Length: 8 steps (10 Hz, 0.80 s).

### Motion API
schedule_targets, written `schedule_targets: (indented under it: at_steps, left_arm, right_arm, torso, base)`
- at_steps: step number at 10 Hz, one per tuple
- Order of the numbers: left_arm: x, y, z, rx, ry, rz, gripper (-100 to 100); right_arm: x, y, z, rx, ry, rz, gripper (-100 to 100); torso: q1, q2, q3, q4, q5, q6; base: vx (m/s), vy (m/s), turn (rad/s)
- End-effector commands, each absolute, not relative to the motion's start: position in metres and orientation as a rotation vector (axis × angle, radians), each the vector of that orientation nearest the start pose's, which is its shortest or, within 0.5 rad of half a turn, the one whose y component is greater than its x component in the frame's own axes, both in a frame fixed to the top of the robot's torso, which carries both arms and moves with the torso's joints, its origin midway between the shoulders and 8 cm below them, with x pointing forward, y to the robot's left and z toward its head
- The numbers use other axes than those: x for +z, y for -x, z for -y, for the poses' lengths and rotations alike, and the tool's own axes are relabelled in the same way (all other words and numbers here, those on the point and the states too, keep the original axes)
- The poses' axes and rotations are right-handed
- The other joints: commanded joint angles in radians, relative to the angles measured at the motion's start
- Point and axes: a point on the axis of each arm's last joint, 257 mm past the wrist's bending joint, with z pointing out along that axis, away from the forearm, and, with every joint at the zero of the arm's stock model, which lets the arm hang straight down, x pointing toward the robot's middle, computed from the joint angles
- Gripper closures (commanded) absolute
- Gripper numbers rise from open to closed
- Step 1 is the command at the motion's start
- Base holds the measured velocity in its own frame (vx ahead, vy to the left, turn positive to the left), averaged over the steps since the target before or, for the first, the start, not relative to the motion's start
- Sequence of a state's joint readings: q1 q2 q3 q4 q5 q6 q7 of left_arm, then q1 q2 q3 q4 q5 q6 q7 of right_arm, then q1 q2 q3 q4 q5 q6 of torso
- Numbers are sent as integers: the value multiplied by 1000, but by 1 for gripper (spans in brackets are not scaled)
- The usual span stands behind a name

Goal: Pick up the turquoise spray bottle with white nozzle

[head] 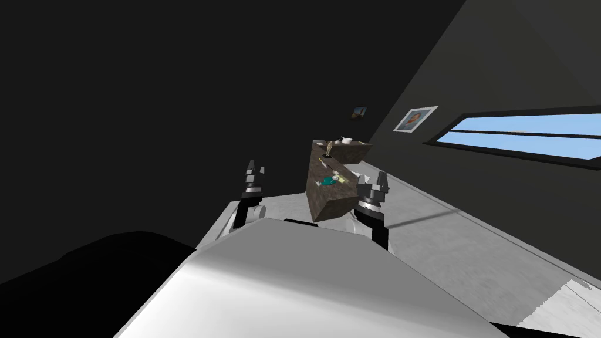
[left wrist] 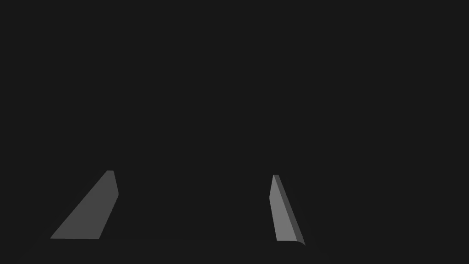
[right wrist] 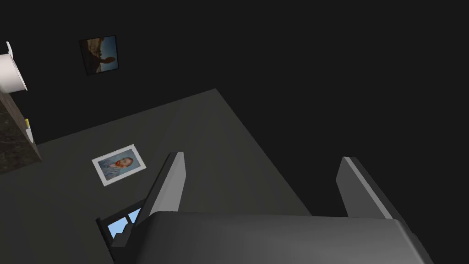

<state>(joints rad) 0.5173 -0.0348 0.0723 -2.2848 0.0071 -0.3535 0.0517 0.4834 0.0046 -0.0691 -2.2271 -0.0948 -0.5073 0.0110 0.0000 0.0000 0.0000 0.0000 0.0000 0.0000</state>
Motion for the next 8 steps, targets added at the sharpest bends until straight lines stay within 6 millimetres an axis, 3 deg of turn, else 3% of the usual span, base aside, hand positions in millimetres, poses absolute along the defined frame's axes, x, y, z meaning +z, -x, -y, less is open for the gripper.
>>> schedule_targets:
  at_steps: [1, 8]
  left_arm:
    - [-8, -358, -316, -1235, 830, -658, 0]
    - [-8, -358, -316, -1235, 830, -658, 0]
  right_arm:
    - [12, -348, 313, 1280, -707, -588, -100]
    - [32, -356, 292, 1276, -539, -741, -100]
  torso:
    - [0, 0, 0, 0, 0, 0]
    - [4, 0, 0, 0, 1, 0]
  base:
    - [0, 20, 6]
    - [-1, 64, 18]
